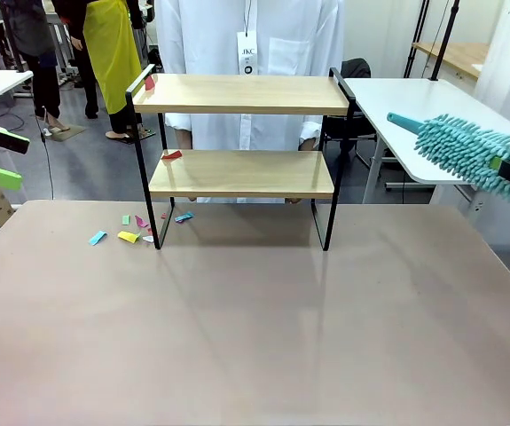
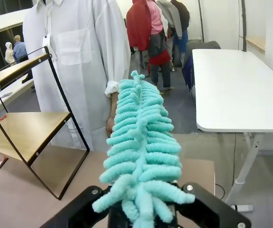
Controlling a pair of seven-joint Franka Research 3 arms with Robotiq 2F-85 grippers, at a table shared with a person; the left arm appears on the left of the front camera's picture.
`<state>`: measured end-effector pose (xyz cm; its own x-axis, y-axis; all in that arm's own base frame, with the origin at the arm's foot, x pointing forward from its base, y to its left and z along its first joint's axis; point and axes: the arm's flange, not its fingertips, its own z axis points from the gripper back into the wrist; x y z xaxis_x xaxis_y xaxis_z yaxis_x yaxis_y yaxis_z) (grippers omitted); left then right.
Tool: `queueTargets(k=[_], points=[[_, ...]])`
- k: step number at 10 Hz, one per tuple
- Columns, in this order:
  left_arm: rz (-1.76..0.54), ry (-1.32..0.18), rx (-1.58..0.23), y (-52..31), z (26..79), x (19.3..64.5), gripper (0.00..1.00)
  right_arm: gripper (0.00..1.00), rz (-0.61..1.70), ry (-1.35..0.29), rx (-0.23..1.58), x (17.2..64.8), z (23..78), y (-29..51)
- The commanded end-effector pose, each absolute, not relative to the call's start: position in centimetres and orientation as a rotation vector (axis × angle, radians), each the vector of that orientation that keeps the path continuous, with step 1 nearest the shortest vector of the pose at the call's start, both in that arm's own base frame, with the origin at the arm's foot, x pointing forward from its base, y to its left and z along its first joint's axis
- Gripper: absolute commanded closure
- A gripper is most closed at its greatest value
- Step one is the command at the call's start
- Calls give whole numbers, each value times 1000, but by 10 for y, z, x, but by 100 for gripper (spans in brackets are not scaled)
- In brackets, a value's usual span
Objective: Clean the shelf.
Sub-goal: Hand the Duster back to the human.
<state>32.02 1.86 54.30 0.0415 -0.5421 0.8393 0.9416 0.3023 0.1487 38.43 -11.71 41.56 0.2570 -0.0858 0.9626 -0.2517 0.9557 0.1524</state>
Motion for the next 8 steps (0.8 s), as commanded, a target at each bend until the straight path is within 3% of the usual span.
queueTargets(k=[1,8], points=[[-1228,-995,-534,18,543,322,0,83,111,-1310,296,383,420,-117],[-1228,-995,-534,18,543,322,0,83,111,-1310,296,383,420,-117]])
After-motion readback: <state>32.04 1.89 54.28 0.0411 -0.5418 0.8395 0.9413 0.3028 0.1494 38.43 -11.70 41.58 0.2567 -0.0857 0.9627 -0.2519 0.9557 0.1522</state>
